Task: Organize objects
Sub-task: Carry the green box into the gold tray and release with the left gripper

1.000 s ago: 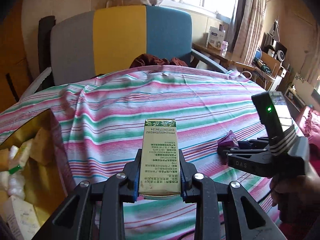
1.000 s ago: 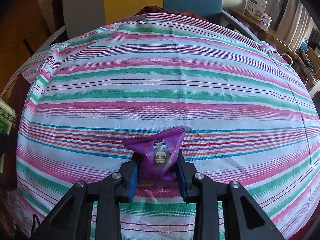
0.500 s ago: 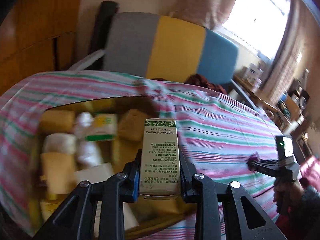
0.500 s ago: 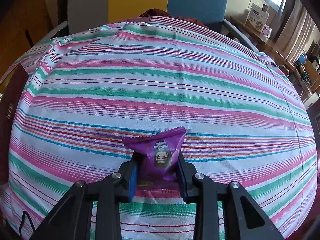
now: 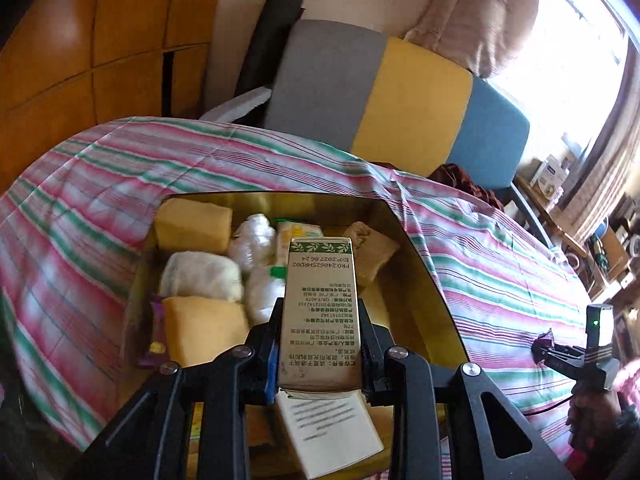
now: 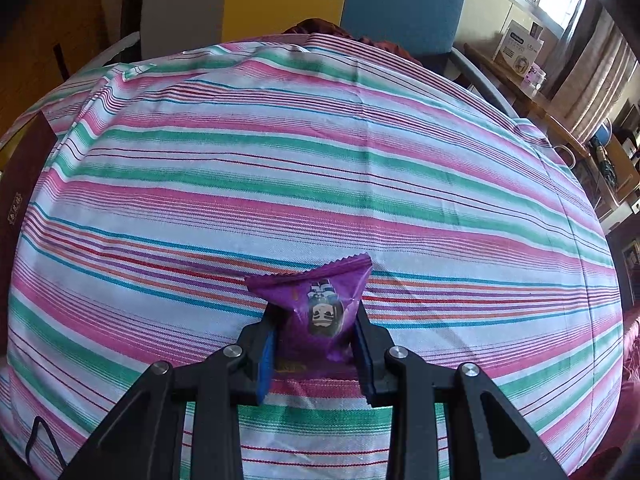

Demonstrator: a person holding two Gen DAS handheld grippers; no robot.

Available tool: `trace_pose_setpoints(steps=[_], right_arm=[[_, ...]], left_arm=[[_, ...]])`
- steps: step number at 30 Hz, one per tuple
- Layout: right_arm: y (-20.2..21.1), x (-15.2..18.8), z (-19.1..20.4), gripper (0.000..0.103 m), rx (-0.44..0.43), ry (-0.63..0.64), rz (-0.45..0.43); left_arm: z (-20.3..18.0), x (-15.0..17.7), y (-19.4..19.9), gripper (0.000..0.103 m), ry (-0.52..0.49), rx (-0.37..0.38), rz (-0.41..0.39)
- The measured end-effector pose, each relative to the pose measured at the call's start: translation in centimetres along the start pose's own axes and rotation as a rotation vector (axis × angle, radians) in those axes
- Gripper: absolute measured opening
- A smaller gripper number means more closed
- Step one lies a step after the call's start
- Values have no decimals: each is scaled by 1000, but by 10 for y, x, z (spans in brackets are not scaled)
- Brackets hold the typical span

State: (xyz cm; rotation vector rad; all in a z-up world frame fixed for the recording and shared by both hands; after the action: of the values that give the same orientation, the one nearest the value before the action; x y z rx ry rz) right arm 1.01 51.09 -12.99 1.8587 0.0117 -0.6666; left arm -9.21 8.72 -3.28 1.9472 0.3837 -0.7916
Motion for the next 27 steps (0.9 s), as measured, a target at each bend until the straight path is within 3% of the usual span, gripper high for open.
trace_pose_setpoints(steps=[5,9,13,16,19,27], right_arm=[[-1,-1,0,32,2,5,-1],[-2,-3,0,32,2,7,-2],[-3,-5,0,32,1,10,-5],[-5,-6,0,32,-2,11,-6],[-5,-7,1,32,-4,12,-7],[-6,-8,0,32,-5,9,-10]], left_arm=[[-19,-8,-33,30,-7,18,58],[-20,-13,-62,30,56,44,125],[-22,-16,-81,30,66,25,148],[-18,-14,-97,30,54,-29,188],[-11,-9,-106,35,76,-53,224],[-10,-8,-82,39,29,-83,144]])
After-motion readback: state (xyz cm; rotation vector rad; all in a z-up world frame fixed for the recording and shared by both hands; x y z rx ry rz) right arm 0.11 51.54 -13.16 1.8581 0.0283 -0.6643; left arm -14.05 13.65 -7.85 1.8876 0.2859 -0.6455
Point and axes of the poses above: each gripper's, at about its wrist camera, not at the fingertips, and y roughly against the way its jaws point, z to its left, x to its underside, the point moved 3 cm from there along -y, roughly the way its jaws point, and after that the axes turned 7 degrees about x, right-handed, at the moved point
